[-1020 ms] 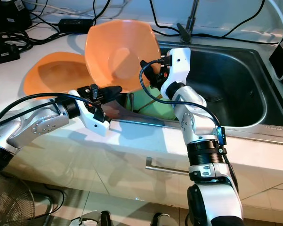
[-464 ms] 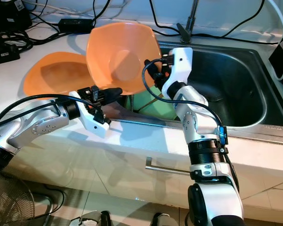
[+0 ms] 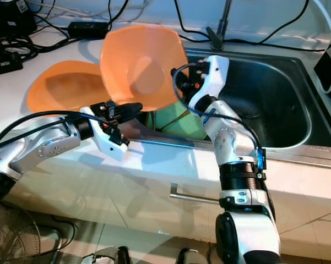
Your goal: Kitchen organization
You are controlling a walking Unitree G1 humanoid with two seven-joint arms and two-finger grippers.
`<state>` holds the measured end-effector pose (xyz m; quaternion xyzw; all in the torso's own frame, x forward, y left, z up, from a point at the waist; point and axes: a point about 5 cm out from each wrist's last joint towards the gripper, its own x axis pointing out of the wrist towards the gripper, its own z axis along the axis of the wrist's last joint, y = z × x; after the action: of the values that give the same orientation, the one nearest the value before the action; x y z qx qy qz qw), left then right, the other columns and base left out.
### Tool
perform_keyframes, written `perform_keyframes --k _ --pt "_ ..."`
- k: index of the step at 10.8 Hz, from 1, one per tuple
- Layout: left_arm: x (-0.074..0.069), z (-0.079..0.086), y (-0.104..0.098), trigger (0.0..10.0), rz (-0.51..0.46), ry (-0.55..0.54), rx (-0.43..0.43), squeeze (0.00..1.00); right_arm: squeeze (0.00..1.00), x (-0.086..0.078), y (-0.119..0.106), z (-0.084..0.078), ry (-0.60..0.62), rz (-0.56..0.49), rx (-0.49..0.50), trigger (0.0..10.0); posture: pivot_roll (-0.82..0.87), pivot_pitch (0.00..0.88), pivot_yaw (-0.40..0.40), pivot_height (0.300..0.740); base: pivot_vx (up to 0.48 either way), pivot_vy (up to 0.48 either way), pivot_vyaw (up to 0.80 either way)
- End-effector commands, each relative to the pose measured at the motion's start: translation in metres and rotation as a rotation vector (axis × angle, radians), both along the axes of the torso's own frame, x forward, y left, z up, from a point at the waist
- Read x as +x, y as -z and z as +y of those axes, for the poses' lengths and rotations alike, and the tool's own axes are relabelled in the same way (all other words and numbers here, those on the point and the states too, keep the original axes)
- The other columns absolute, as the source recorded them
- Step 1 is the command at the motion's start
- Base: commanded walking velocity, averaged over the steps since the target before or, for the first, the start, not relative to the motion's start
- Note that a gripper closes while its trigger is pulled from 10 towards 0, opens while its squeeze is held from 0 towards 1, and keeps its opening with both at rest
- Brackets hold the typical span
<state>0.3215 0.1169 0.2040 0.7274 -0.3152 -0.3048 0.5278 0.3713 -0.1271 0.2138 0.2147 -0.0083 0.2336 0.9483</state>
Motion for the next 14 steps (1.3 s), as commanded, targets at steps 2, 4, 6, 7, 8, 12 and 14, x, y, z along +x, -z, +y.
perform_keyframes --k 2,4,6,7,8,12,14 --pt "0.003 -0.001 -0.021 10.0 -0.086 0.009 -0.053 0.0 0.0 0.0 0.003 -0.003 -0.003 0.035 0.022 0.0 0.09 0.1 0.021 0.74 0.0 0.0 0.0" --pt "0.003 -0.002 -0.021 10.0 -0.086 0.009 -0.055 0.0 0.0 0.0 0.003 -0.003 -0.006 0.037 0.01 0.0 0.09 0.1 0.02 0.74 0.0 0.0 0.0" --pt "0.003 -0.001 -0.022 10.0 -0.072 0.004 -0.081 1.0 0.0 -0.001 0.002 -0.002 -0.015 0.043 0.01 0.0 0.09 0.102 0.02 0.74 0.0 0.0 0.0" --pt "0.003 -0.002 -0.022 10.0 -0.071 0.005 -0.083 1.0 0.0 -0.001 0.001 -0.003 -0.011 0.04 0.025 0.0 0.09 0.101 0.02 0.74 0.0 0.0 0.0" --pt "0.003 -0.002 -0.022 10.0 -0.067 0.005 -0.086 1.0 0.0 0.0 -0.004 -0.004 -0.002 0.021 0.072 0.0 0.09 0.101 0.02 0.74 0.0 0.0 0.0" --pt "0.001 -0.003 -0.019 10.0 -0.062 0.005 -0.098 1.0 0.0 0.008 -0.017 -0.026 0.147 0.015 0.231 0.0 0.09 0.104 0.02 0.74 0.0 0.0 0.0" --pt "0.0 -0.004 -0.015 10.0 -0.044 -0.007 -0.114 0.0 0.0 0.013 -0.021 -0.049 0.273 0.023 0.336 0.0 0.09 0.102 0.021 0.74 0.0 0.0 0.0"
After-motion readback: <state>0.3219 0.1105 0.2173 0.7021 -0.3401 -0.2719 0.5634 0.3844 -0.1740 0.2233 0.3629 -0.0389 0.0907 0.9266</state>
